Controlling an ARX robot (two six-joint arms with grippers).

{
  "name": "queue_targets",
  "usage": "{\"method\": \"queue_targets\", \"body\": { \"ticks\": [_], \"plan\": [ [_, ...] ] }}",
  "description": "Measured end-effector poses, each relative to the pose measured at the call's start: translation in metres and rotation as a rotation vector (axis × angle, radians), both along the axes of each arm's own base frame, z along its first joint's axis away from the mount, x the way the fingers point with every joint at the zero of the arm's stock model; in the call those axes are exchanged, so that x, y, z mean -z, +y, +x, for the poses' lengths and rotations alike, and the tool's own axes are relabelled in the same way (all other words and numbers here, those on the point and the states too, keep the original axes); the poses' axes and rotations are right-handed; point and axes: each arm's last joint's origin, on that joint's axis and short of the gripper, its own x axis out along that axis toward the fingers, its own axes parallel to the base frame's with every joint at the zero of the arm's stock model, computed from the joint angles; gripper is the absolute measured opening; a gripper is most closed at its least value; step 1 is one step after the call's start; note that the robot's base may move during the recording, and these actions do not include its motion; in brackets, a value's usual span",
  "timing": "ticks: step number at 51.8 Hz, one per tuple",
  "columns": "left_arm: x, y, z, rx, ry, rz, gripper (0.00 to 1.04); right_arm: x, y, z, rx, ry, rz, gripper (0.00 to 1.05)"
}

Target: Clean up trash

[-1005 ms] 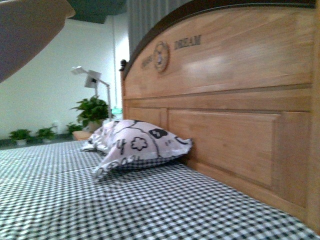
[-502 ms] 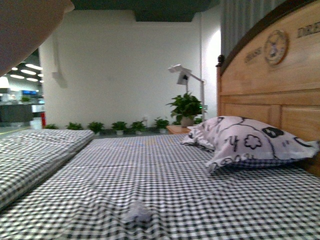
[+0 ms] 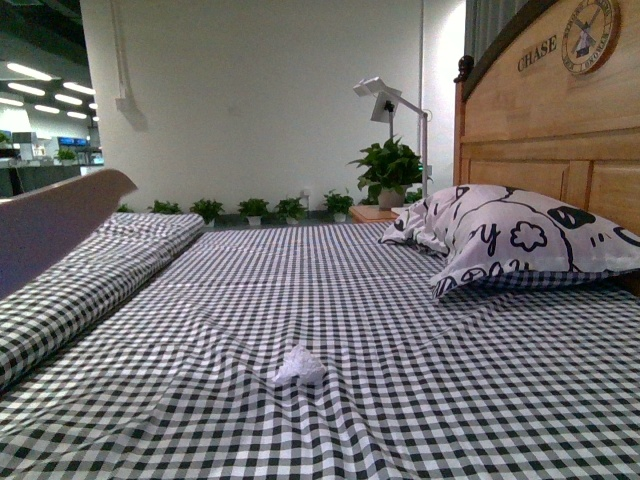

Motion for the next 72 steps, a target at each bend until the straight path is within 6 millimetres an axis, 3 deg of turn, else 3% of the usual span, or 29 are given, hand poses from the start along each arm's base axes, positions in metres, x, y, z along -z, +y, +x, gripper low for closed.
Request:
{"method": "queue_targets", "body": {
  "ticks": [13,28,41,52,72],
  "plan": [
    [0.006,0.022,0.062,0.226,0.033,0.213,0.28,0.000,0.000,0.000,0.000,0.000,0.000,0.19],
    [0.026,0.020,0.116,0.377,0.047,0.232,0.28,0.000,0.000,0.000,0.001,0.000,0.000,0.19],
    [0.038,0.008,0.149,0.458,0.077,0.211,0.28,0.000,0.000,0.000,0.001,0.000,0.000,0.19],
    [0.065,-0.010,0.179,0.551,0.175,0.210,0.28,0.000,0.000,0.000,0.001,0.000,0.000,0.19],
    [0.095,-0.020,0.206,0.617,0.266,0.216,0.28,0.000,0.000,0.000,0.001,0.000,0.000,0.19]
  ]
}}
